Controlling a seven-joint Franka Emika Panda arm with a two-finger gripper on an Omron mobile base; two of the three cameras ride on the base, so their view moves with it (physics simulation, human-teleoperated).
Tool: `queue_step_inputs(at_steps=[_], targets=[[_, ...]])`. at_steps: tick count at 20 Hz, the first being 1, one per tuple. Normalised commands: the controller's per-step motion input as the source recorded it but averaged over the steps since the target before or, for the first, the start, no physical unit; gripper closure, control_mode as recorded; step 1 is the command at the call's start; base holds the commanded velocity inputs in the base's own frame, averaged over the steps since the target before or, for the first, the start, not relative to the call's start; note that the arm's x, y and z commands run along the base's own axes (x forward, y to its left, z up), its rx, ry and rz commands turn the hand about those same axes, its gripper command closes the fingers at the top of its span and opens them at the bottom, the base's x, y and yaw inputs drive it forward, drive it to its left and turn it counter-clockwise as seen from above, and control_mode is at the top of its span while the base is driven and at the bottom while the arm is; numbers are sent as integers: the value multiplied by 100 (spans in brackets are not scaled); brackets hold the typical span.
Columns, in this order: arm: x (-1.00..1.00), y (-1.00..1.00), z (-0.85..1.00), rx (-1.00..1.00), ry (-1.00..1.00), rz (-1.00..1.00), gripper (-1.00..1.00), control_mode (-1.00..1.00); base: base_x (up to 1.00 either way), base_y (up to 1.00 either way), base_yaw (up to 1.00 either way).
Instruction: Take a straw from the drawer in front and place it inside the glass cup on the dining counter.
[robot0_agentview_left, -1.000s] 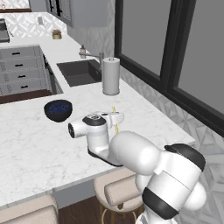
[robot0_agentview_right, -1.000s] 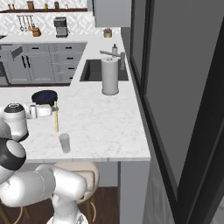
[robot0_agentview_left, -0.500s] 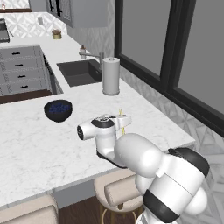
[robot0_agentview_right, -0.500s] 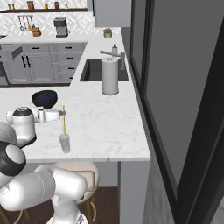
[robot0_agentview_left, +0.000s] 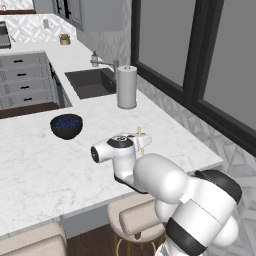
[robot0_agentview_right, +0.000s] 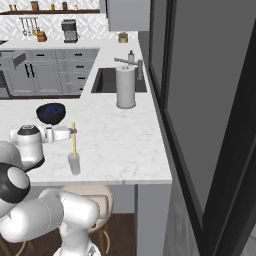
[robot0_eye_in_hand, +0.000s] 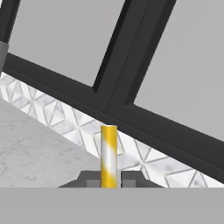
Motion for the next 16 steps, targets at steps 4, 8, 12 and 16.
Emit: queue_step_inputs(at_steps=[4, 8, 12, 16], targets=[[16, 9, -1, 0, 0, 4, 100, -100, 0, 0, 0], [-2, 16, 0, 0, 0, 5, 100, -100, 0, 0, 0], [-10, 14, 0, 0, 0, 2, 100, -100, 0, 0, 0], [1, 1, 0, 0, 0, 3, 100, -100, 0, 0, 0]])
